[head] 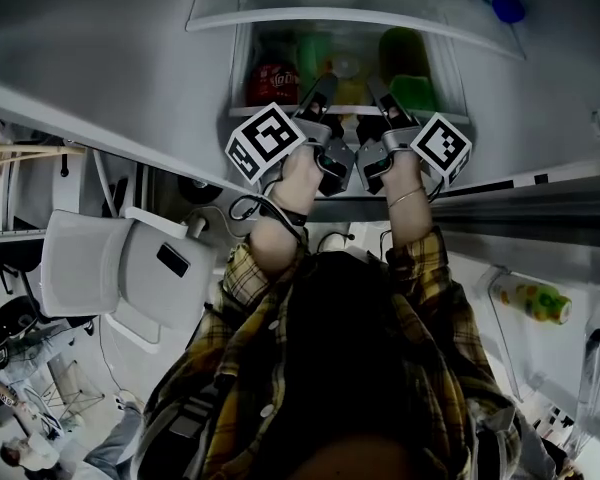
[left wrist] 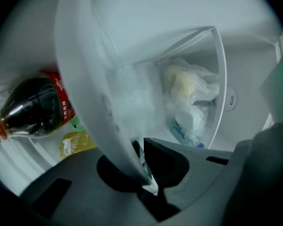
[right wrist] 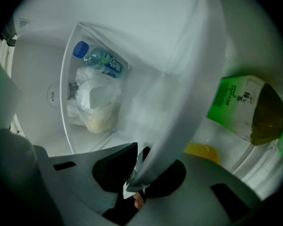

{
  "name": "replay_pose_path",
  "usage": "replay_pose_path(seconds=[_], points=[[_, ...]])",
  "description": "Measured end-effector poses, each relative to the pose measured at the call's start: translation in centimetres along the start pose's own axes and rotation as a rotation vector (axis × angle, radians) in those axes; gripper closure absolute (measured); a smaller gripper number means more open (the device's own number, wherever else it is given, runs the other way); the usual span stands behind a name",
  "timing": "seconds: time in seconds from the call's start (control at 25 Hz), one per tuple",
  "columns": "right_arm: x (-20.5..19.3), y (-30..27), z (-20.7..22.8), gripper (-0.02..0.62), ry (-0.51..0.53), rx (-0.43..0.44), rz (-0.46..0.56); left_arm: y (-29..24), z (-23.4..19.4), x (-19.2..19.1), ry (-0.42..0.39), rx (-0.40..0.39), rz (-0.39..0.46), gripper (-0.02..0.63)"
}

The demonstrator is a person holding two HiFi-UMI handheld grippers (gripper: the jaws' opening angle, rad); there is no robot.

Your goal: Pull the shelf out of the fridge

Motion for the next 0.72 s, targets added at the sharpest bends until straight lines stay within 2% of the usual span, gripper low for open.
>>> replay_pose_path(seconds=[0.4, 0.72], points=[[-1.7, 2.1, 0.5, 0.543, -0.038, 0.003, 0.003, 2.2, -0.1, -1.2, 0.020, -0.014, -0.004, 0.571], [-3.3, 4.6, -0.1, 0.542, -0.017, 0.012, 0.008, 4.8, 0.6, -2.5, 0.021, -0.035, -0.013, 0.571]])
Point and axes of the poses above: the fingertips, and each gripper's own axes: y backward along the fingers, z to its right, x out of its top, the point moved 5 cm from there along y, backward along the fingers, and after that the axes turned 6 degrees about -x, right-handed, at the moved point
